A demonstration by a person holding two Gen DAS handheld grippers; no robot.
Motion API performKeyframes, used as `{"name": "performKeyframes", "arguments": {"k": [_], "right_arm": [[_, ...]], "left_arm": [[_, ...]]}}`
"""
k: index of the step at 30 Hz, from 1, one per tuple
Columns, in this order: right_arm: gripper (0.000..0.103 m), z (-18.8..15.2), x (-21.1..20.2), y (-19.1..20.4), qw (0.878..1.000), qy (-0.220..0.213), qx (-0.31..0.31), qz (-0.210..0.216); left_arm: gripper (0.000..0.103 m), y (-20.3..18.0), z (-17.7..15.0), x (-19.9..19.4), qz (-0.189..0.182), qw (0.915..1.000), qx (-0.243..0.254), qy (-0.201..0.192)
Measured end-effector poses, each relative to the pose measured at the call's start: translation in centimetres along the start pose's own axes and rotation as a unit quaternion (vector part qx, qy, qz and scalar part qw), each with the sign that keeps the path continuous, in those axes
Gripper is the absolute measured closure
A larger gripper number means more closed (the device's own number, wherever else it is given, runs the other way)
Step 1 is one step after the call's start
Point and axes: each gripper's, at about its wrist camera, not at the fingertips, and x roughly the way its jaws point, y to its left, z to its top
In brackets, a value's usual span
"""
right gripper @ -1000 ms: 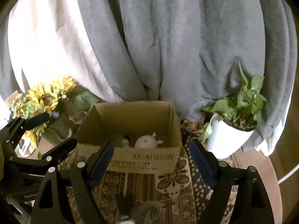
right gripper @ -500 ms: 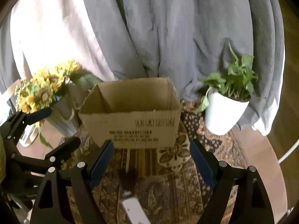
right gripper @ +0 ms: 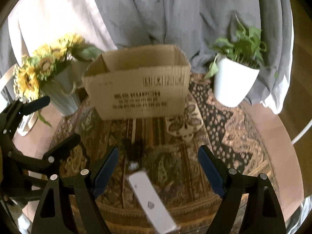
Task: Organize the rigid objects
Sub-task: 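Withdraw both tools from the box toward the rug, then grasp the black device with the left tool while the right tool grasps the white OPP bar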
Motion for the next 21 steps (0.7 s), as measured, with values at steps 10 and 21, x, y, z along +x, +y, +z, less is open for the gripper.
{"name": "performKeyframes", "arguments": {"k": [10,21], "right_arm": [[0.019,-3.6,1.5,0.5,0.999,0.054,0.008,-0.003],[0.019,-6.3,4.2,1.8,0.995,0.098,0.004,-0.009]], "left_arm": [[0.009,-1.1,-1.8,0.8,-0.034,0.9986,0.040,-0.010],[0.009,-2.0,-3.4,3.8,-0.087,0.9921,0.090,-0.004]]}}
